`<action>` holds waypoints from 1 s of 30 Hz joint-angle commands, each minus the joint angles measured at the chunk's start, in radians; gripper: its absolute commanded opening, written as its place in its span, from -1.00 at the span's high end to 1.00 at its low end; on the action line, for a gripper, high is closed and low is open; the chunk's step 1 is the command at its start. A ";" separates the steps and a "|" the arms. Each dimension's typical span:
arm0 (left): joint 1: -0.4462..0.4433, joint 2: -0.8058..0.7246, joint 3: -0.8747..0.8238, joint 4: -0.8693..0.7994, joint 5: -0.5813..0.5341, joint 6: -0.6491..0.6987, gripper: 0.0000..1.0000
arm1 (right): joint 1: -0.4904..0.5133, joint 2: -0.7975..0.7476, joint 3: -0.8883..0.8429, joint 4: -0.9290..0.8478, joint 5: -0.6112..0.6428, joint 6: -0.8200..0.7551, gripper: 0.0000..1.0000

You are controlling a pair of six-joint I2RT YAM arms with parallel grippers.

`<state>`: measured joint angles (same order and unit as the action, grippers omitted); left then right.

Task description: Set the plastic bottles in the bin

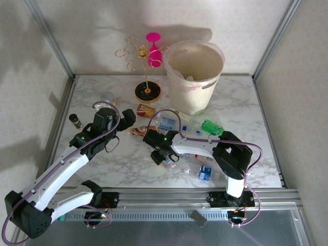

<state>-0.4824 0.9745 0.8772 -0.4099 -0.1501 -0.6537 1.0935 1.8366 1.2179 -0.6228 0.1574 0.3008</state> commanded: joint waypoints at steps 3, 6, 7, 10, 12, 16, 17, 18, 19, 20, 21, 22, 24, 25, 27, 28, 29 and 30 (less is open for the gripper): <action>0.010 -0.022 0.024 -0.020 -0.011 0.019 -0.99 | 0.009 0.022 0.026 0.008 -0.015 -0.004 0.07; 0.010 -0.027 0.032 -0.023 -0.008 0.018 -0.99 | 0.010 -0.005 0.022 0.003 -0.016 0.000 0.18; 0.010 -0.028 0.036 -0.026 -0.008 0.018 -0.99 | 0.011 -0.015 0.021 0.002 -0.016 0.000 0.20; 0.010 -0.033 0.043 -0.024 0.014 0.024 -0.99 | 0.012 -0.053 0.016 -0.009 -0.006 0.003 0.20; 0.010 -0.040 0.045 -0.016 0.046 0.029 -0.99 | 0.014 -0.085 0.011 -0.009 -0.010 0.002 0.20; 0.009 -0.061 0.052 0.011 0.129 0.041 -0.99 | 0.015 -0.152 -0.002 -0.002 -0.015 0.006 0.21; 0.007 -0.067 0.058 0.013 0.139 0.044 -0.99 | 0.015 -0.171 -0.004 -0.002 -0.012 0.006 0.21; 0.008 -0.069 0.065 0.012 0.136 0.043 -0.99 | 0.015 -0.187 -0.006 -0.002 -0.009 0.006 0.21; 0.008 -0.072 0.072 0.010 0.128 0.044 -0.99 | 0.015 -0.203 -0.008 0.001 -0.007 0.008 0.21; 0.004 -0.075 0.079 0.010 0.121 0.045 -0.99 | 0.014 -0.223 -0.011 0.007 -0.008 0.007 0.21; 0.005 -0.077 0.086 0.011 0.126 0.051 -0.99 | 0.015 -0.247 -0.017 0.015 -0.009 0.009 0.21; 0.004 -0.079 0.094 0.010 0.132 0.060 -0.99 | 0.014 -0.273 -0.023 0.022 -0.005 0.013 0.22; 0.002 -0.094 0.109 0.012 0.156 0.083 -0.99 | 0.015 -0.333 -0.034 0.042 -0.002 0.014 0.22; 0.002 -0.104 0.111 0.023 0.177 0.095 -0.99 | 0.015 -0.361 -0.040 0.052 0.001 0.014 0.22; 0.002 -0.136 0.101 0.067 0.256 0.123 -0.99 | 0.007 -0.427 -0.045 0.073 0.008 0.016 0.23; 0.002 -0.151 0.092 0.095 0.292 0.128 -0.99 | 0.002 -0.451 -0.045 0.080 0.008 0.017 0.23; 0.002 -0.166 0.084 0.127 0.338 0.130 -0.99 | -0.004 -0.484 -0.044 0.089 0.012 0.017 0.23; 0.002 -0.173 0.079 0.152 0.372 0.130 -0.99 | -0.013 -0.515 -0.042 0.100 0.009 0.019 0.23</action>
<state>-0.4816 0.8394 0.9539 -0.3599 0.0837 -0.5667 1.0924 1.4033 1.1782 -0.5751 0.1577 0.3038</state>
